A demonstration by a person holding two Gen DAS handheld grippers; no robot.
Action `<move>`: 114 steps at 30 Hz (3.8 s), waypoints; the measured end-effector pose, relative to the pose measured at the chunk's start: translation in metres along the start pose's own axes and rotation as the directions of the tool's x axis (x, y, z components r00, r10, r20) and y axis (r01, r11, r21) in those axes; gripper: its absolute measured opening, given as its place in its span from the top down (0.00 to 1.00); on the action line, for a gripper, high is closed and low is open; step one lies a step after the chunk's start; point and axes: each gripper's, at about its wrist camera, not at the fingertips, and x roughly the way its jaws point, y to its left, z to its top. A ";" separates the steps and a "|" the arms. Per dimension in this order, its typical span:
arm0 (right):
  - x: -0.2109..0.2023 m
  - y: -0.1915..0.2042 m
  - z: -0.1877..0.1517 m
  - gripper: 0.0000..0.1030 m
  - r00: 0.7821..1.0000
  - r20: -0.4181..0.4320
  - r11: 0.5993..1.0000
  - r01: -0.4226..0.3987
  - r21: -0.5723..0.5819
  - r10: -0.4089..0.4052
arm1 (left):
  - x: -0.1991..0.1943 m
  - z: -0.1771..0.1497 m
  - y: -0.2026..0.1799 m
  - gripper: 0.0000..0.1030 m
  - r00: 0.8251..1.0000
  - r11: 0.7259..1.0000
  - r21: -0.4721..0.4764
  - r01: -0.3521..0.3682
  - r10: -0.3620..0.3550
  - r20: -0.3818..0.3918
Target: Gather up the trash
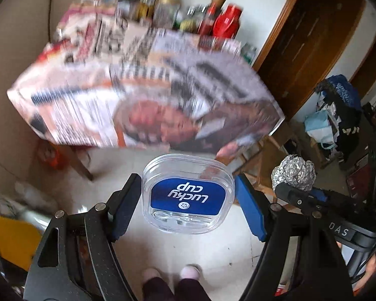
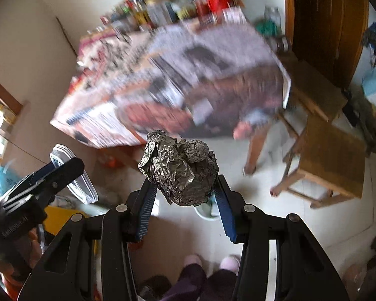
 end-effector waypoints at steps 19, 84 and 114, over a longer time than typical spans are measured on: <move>0.196 -0.048 -0.039 0.50 0.972 -0.225 0.996 -0.079 -0.032 0.070 | 0.185 -0.098 0.081 0.28 0.956 0.975 -0.177 -0.133 0.079 -0.281; -0.329 0.090 -0.111 0.01 0.781 0.625 0.976 0.146 -0.163 -0.013 | -0.406 -0.094 -0.085 0.03 0.839 0.979 0.203 -0.023 -0.092 0.537; -0.346 0.100 -0.151 0.01 0.788 0.615 0.965 0.185 -0.187 -0.032 | -0.431 -0.119 -0.079 0.02 0.837 0.980 0.199 -0.013 -0.098 0.539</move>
